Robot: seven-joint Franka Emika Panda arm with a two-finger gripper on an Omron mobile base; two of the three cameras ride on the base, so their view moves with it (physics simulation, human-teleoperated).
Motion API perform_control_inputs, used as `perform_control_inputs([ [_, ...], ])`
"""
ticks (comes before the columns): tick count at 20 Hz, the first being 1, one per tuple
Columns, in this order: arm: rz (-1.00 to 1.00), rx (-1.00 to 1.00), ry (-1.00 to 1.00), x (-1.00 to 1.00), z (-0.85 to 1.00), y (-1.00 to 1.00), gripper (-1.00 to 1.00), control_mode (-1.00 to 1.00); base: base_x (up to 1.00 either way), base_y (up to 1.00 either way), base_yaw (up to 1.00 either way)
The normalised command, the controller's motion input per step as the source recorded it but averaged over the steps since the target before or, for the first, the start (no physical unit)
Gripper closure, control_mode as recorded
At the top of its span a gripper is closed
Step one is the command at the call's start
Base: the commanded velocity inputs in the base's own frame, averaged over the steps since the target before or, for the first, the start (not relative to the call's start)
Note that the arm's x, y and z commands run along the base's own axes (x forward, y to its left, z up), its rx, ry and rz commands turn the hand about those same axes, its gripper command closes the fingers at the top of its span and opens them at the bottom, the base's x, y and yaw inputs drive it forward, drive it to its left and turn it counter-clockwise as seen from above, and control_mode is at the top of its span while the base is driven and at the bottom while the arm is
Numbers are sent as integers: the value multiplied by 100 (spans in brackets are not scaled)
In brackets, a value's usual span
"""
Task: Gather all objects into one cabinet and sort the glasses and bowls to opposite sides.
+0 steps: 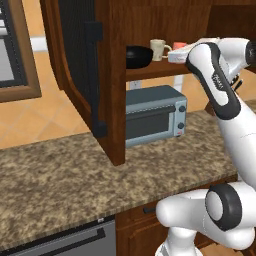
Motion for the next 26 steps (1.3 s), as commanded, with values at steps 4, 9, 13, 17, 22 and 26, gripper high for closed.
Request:
perform_control_inputs([
  [4,13,-2,0,-6,0,99,-100,-100,0,0,0],
  [9,0,-1,0,0,-11,91,-100,-100,0,0,0],
  [13,-7,-5,0,-35,1,74,-100,-100,0,0,0],
  [17,-3,1,0,-35,0,5,-100,-100,0,0,0],
  [22,-4,11,0,-6,11,7,-100,-100,0,0,0],
  [26,0,14,0,0,10,36,-100,-100,0,0,0],
])
